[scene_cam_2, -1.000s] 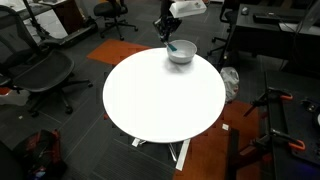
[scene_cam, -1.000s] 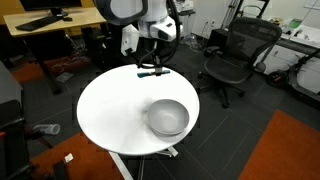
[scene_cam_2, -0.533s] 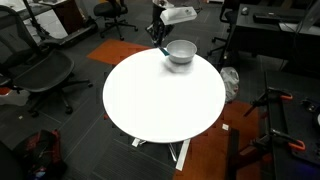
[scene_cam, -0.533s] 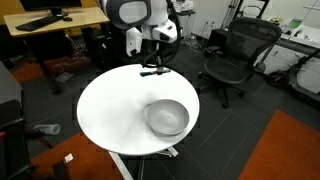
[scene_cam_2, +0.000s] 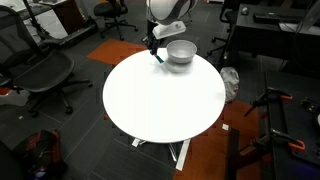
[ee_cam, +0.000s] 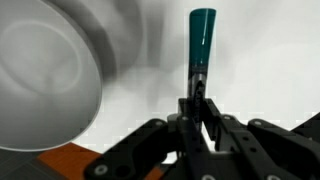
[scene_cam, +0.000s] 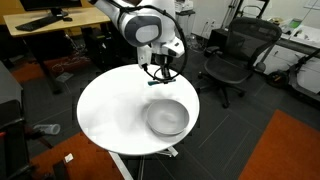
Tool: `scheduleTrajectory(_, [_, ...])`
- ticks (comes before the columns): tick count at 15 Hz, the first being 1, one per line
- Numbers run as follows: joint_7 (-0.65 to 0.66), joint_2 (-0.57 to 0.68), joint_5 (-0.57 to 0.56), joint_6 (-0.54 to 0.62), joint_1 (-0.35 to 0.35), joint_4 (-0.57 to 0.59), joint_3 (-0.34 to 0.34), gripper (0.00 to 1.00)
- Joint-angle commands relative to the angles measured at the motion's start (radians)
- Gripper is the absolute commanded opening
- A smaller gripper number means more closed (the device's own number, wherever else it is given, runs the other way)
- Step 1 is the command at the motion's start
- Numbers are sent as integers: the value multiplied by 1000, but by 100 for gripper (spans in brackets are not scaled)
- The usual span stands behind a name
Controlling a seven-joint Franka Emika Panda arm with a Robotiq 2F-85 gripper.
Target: Remove the marker from the bowl and put it on the table
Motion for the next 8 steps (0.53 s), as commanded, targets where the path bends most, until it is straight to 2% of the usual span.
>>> scheduleTrajectory(1, [47,83,-20,-56,-4,105,-5,5])
scheduleTrajectory(8, [61,168,-18,-109,-10,204,-4,5])
